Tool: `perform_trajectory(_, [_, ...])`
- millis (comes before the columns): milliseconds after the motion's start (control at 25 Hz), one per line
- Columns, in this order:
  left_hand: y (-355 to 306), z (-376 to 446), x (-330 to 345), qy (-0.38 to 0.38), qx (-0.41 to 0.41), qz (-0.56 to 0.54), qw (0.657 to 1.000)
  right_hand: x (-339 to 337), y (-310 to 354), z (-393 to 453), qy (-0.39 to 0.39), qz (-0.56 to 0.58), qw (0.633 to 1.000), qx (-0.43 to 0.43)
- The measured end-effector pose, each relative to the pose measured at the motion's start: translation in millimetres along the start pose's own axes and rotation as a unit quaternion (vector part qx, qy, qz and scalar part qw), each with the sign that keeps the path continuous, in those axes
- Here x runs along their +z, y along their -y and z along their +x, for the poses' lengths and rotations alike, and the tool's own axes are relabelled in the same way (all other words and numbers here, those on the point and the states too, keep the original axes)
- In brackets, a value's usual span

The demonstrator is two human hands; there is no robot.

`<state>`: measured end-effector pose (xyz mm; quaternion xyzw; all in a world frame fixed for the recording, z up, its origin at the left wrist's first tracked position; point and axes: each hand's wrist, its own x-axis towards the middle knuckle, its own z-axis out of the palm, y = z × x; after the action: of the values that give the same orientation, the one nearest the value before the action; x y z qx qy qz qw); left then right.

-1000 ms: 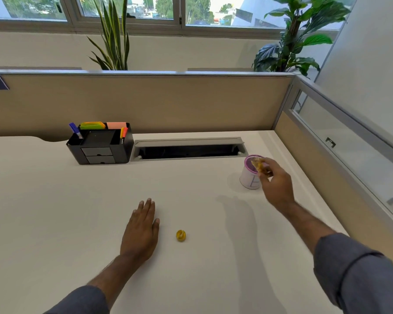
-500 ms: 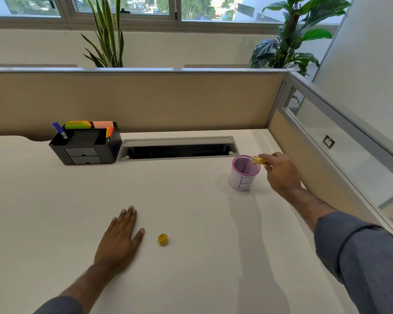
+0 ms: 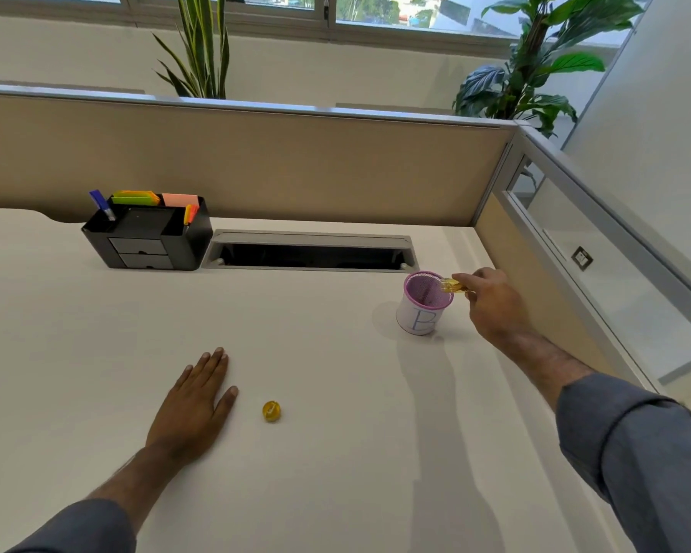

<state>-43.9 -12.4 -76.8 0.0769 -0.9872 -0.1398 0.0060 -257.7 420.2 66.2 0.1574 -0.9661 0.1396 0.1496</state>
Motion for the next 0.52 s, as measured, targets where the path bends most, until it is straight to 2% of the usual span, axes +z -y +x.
perform_trajectory(520, [0.2,2.2,2.4,-0.007,0.029,-0.01,0.999,-6.0,40.5,-0.9,-0.036,-0.02,0.997,0.061])
